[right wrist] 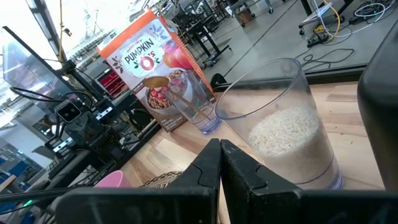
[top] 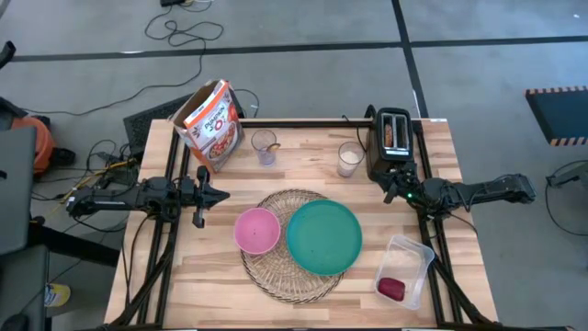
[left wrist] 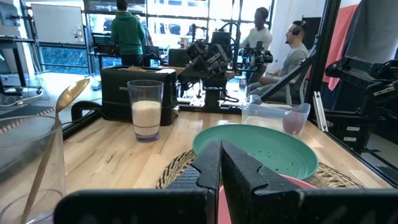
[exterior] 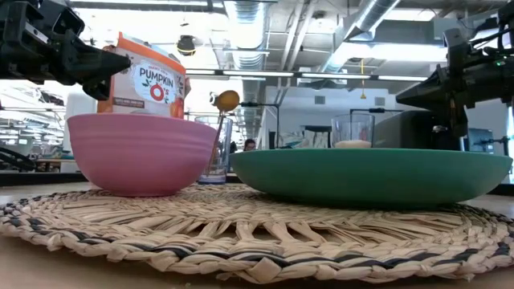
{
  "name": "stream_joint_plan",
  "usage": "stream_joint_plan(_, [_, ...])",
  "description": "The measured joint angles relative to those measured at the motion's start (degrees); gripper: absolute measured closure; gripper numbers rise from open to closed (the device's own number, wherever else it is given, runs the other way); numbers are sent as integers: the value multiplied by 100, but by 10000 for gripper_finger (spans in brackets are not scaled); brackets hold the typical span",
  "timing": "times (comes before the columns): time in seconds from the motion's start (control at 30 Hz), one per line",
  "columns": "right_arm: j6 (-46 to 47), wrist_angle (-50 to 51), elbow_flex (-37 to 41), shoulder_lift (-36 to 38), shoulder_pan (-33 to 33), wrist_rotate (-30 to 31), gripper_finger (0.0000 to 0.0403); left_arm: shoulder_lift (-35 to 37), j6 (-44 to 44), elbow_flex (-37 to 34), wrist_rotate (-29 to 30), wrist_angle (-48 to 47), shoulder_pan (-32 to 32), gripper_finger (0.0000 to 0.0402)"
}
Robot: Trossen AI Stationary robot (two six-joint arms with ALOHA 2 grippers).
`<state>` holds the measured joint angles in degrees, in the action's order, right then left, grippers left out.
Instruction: Arrange a breakfast setting
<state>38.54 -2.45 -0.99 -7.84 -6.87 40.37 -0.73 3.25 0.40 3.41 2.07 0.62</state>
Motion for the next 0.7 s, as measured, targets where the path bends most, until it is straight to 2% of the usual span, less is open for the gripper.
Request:
stream_joint_plan(0.23, [0,2,-1,0,2,1,368,0,264,-1,79,248,-1,401])
stream_joint_plan(0.43, [0,2,1,-1,1,-1,368,0,734,0,-94,367,0,401])
stream_joint_plan(0.7, [0,-16,1,-2,1,1,368,2,865,193,-270,240,15,401])
